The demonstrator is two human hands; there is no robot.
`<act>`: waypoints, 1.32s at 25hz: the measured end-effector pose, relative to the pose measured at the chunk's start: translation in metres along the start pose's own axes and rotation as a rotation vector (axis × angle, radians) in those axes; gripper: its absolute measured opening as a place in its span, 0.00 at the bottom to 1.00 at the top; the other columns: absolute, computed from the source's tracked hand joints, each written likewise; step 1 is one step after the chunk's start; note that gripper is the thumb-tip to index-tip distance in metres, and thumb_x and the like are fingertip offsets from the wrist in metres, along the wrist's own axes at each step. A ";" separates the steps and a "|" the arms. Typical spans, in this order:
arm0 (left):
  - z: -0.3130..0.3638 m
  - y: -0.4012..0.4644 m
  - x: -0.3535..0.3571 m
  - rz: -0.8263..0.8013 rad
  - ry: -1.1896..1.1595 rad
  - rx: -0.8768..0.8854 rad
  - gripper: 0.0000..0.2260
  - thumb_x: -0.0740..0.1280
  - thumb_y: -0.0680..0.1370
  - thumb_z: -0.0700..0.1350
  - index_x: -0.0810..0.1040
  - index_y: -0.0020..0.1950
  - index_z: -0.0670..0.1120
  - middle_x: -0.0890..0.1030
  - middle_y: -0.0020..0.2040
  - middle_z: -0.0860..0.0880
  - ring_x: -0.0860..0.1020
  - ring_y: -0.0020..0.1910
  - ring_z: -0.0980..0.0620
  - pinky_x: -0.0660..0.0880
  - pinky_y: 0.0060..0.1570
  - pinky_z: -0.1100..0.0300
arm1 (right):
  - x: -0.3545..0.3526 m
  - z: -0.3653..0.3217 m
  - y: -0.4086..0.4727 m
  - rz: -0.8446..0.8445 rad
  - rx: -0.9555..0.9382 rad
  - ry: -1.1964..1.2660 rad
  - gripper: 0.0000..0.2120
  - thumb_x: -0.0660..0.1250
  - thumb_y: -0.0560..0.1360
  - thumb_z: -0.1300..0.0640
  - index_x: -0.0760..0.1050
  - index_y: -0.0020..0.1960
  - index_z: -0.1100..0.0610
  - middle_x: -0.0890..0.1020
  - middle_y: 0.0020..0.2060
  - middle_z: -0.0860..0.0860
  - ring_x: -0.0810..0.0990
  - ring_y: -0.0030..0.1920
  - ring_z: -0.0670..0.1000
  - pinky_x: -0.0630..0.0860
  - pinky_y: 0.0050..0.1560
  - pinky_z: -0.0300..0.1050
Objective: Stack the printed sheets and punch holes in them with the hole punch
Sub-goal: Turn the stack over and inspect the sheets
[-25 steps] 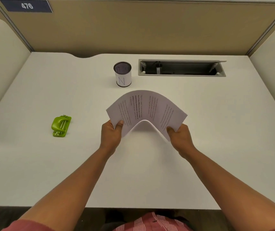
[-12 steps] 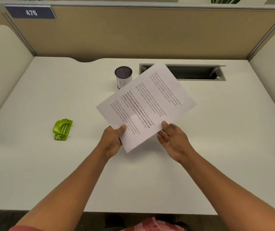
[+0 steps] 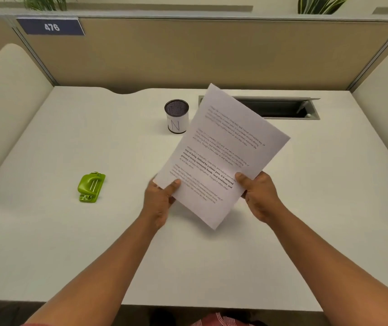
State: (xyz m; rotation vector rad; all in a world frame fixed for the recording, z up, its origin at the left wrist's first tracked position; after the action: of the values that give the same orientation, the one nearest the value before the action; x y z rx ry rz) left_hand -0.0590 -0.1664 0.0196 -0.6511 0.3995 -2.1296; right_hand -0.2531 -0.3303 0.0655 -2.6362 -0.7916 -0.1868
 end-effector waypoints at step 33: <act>0.028 -0.025 0.035 -0.077 0.433 0.453 0.13 0.64 0.84 0.40 0.81 0.53 0.59 0.85 0.46 0.65 0.84 0.48 0.61 0.81 0.41 0.68 | 0.018 -0.003 -0.025 -0.018 -0.247 -0.468 0.16 0.62 0.79 0.56 0.82 0.46 0.36 0.86 0.46 0.44 0.85 0.48 0.51 0.83 0.51 0.59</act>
State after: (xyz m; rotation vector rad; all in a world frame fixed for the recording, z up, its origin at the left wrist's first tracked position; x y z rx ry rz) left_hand -0.0767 -0.1811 0.0653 0.0571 0.1084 -2.3239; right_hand -0.2520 -0.3026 0.0805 -2.9513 -0.9905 0.3654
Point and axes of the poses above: each hand's wrist, its own y-axis towards the middle knuckle, its own x-axis out of the palm, z = x × y, the point moved 3 cm from there along y, towards the middle knuckle
